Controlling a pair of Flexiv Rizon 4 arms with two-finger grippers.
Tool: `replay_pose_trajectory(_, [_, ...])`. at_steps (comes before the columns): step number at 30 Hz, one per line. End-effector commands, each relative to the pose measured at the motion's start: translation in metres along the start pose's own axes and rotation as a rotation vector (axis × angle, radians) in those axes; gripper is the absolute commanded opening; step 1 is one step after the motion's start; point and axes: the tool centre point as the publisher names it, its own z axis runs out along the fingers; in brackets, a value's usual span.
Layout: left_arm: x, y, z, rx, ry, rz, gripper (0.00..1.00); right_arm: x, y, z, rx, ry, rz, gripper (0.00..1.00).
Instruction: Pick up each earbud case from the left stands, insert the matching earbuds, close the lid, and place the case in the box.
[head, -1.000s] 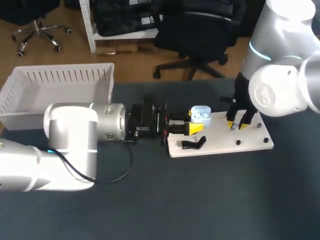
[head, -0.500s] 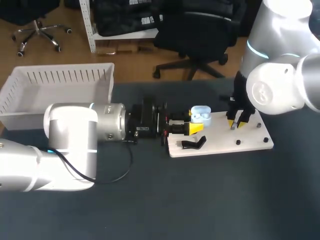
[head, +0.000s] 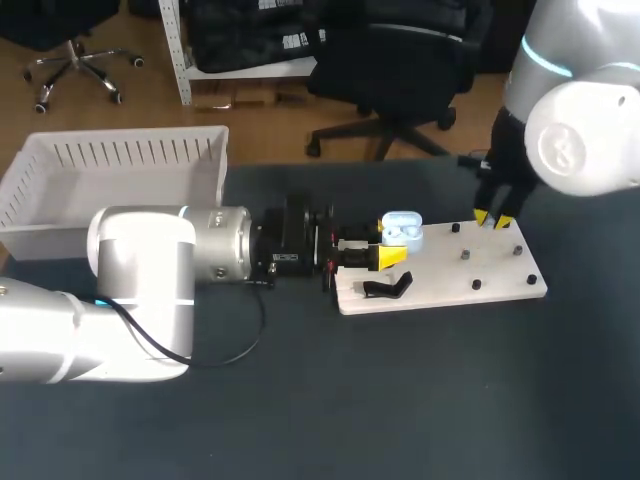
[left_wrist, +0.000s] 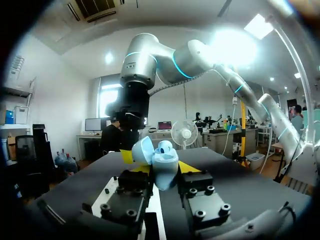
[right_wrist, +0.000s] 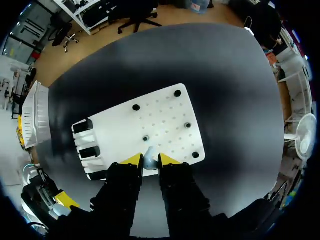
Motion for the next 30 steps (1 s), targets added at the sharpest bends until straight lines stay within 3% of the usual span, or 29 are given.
replay_pose_trajectory(1, [0.001,0.000,0.000,0.000,-0.001,0.000,0.00,0.015,-0.011,-0.049,0.008,-0.071,0.041,0.00])
replay_pose_trajectory(7, [0.001,0.000,0.000,0.000,-0.001,0.000,0.00,0.035,0.006,-0.100,0.019,-0.091,0.048,0.00])
replay_pose_trajectory(13, [0.001,0.000,0.000,0.000,-0.001,0.000,0.00,0.070,0.045,-0.131,0.030,-0.063,-0.066,0.00])
replay_pose_trajectory(19, [0.001,0.000,0.000,0.000,-0.001,0.000,0.00,0.100,0.082,-0.131,0.087,-0.039,-0.166,0.00])
replay_pose_trajectory(25, [0.001,0.000,0.000,0.000,-0.001,0.000,0.00,0.132,0.115,-0.132,0.091,0.005,-0.246,0.00])
replay_pose_trajectory(30, [0.001,0.000,0.000,0.000,-0.001,0.000,0.00,0.140,0.122,-0.131,0.071,0.011,-0.248,0.00])
